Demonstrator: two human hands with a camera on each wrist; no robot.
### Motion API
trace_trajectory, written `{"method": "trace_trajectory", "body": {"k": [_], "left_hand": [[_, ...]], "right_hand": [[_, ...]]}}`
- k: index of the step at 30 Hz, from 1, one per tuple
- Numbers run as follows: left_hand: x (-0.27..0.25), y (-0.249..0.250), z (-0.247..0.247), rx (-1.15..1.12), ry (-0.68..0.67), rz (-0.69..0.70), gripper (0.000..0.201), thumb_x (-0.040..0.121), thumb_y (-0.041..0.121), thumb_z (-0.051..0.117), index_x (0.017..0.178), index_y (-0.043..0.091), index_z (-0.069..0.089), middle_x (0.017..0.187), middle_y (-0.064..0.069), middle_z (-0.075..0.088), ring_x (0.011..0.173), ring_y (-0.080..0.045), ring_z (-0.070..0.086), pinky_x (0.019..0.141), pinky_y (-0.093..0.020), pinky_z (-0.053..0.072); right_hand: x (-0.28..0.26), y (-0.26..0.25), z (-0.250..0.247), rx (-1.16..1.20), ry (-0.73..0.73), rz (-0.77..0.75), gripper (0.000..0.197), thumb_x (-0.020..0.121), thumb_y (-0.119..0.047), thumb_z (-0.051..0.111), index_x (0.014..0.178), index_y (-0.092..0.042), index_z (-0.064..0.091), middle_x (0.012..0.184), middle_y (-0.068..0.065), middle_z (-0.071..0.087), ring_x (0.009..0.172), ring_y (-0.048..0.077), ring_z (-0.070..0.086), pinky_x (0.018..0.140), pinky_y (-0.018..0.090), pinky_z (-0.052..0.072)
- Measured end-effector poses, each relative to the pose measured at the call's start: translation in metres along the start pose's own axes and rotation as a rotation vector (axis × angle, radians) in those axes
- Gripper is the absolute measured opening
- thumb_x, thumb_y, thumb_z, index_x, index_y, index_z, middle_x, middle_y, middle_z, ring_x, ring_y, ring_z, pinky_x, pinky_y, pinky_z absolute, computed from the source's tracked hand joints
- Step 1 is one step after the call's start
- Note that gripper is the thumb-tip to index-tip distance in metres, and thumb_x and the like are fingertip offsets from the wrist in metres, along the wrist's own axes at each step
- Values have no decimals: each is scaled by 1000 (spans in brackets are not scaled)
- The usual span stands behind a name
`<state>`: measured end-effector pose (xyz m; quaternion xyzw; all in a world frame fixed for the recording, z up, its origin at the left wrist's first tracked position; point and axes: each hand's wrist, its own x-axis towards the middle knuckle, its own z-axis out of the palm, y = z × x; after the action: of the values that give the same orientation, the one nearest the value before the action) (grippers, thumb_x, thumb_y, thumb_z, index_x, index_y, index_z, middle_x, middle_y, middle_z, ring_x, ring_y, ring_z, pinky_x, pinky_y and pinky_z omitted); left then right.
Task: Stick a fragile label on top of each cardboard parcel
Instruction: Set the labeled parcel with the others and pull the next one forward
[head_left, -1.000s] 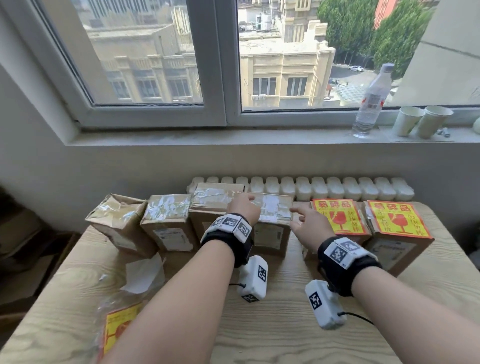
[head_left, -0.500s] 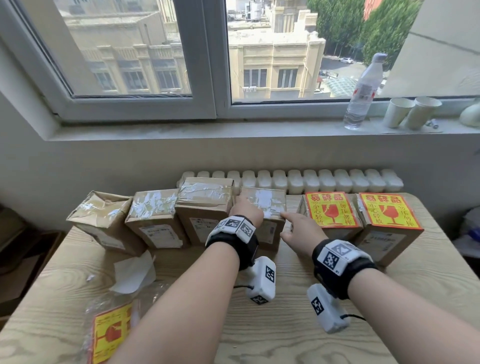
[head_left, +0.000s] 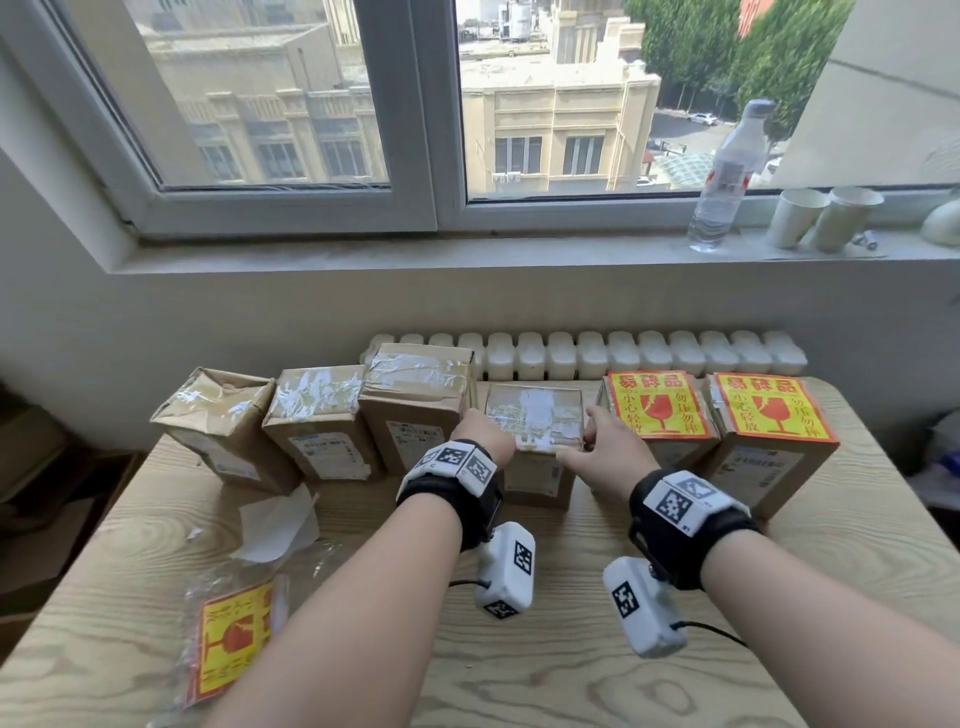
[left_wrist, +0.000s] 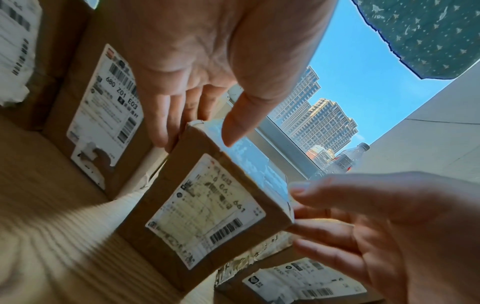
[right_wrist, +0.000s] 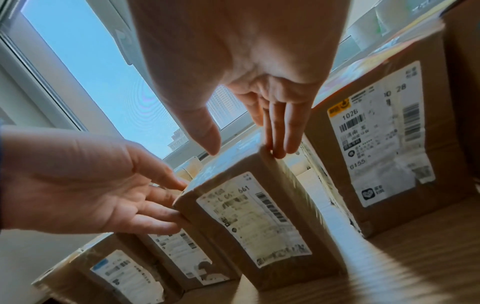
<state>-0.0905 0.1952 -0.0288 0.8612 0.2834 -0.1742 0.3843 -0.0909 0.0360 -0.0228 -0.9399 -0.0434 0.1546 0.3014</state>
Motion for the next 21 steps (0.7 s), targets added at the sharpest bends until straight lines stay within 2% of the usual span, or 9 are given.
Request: {"method": "trace_trajectory", "body": {"k": [4, 7, 10, 12, 13, 14, 15, 17, 21], "left_hand": [[-7, -15, 0, 19, -22, 15, 58, 95, 36, 52, 139, 1, 41, 131, -14, 57, 111, -28, 58, 83, -31, 43], [-11, -34, 0, 46, -46, -13, 55, 97, 43, 46, 130, -1, 53, 126, -15, 60, 106, -28, 60, 79, -30, 43], [-15, -53, 4, -47, -119, -59, 54, 94, 38, 50, 122, -8, 57, 123, -32, 59, 107, -47, 61, 90, -50, 51], [-19, -64, 6, -143, -184, -89, 54, 92, 33, 52, 122, -11, 52, 114, -42, 56, 108, -61, 42, 71, -57, 53], [-22, -68, 4, -162, -188, -91, 51, 92, 32, 52, 119, -10, 53, 90, -42, 63, 68, -21, 47, 53, -42, 50], [-29, -71, 2, -162, -179, -95, 45, 93, 32, 52, 112, -8, 57, 59, -30, 62, 42, -29, 52, 44, -28, 40], [-34, -75, -1, -155, -169, -101, 37, 93, 32, 52, 102, -3, 59, 41, -14, 51, 32, -20, 42, 42, -22, 33], [-47, -79, -5, -167, -189, -115, 27, 95, 31, 50, 84, 6, 53, 37, -2, 41, 28, -17, 37, 40, -19, 30], [-64, -91, -11, -177, -172, -121, 26, 96, 26, 54, 77, 8, 51, 55, -8, 49, 42, -19, 47, 43, -23, 38]], "right_hand": [[-9, 8, 4, -125, -48, 29, 38, 83, -42, 61, 111, -18, 52, 113, 6, 54, 91, 20, 53, 75, 31, 43], [-22, 11, 5, -97, -76, 11, 43, 91, -43, 55, 116, -9, 61, 111, 8, 64, 100, 23, 60, 77, 29, 45], [-35, 15, 9, -24, -52, 12, 40, 93, -40, 53, 99, -4, 71, 79, 6, 66, 80, 21, 65, 70, 32, 47], [-43, 17, 12, -13, -37, 17, 42, 92, -38, 54, 88, 0, 71, 68, 5, 61, 68, 22, 63, 72, 35, 53], [-47, 19, 14, -12, -39, 17, 42, 92, -37, 55, 79, 0, 70, 66, 5, 61, 67, 25, 65, 73, 35, 54], [-52, 20, 15, -9, -41, 17, 39, 92, -36, 55, 71, -5, 67, 64, 5, 63, 70, 28, 68, 74, 36, 55], [-56, 20, 16, -3, -39, 16, 37, 91, -34, 56, 67, -8, 66, 64, 6, 67, 73, 29, 70, 75, 38, 57], [-65, 20, 19, 26, -34, 13, 36, 91, -30, 56, 66, -7, 68, 66, 7, 72, 72, 25, 72, 77, 41, 58], [-80, 16, 27, 66, -31, 14, 30, 91, -25, 56, 65, -13, 66, 66, 5, 73, 69, 17, 72, 76, 41, 60]]}}
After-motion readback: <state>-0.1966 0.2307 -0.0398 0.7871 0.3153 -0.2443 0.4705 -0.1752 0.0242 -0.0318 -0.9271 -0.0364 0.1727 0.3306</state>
